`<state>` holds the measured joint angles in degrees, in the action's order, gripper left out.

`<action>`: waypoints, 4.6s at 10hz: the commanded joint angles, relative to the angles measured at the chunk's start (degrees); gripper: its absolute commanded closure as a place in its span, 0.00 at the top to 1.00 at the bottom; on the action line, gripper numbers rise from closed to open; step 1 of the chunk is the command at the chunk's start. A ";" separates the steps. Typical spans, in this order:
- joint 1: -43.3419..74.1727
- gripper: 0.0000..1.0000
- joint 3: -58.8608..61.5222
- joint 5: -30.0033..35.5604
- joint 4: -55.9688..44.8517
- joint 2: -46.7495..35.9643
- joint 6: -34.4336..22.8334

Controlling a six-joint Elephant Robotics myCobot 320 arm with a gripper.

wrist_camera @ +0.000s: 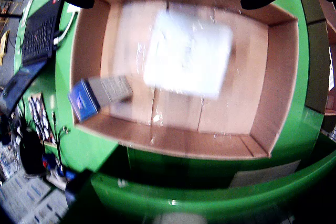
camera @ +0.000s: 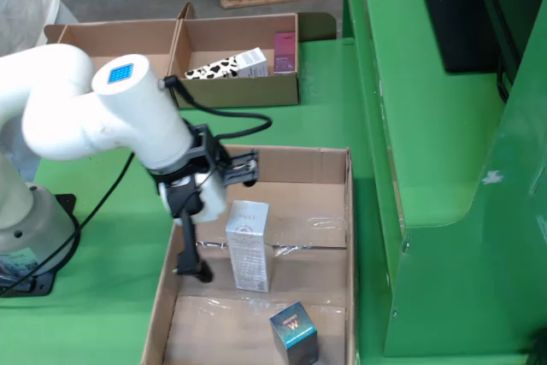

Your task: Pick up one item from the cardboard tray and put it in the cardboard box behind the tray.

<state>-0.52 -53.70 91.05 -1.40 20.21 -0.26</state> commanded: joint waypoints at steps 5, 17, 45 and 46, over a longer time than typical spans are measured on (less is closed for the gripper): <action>-10.64 1.00 53.70 -36.33 30.74 38.85 -5.09; -3.78 1.00 53.70 -5.18 18.32 36.31 6.09; -4.77 1.00 53.70 9.45 -24.46 27.04 6.22; -4.77 1.00 53.70 9.45 -24.46 27.04 6.22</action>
<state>-5.62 -0.87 100.01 -25.48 49.04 5.80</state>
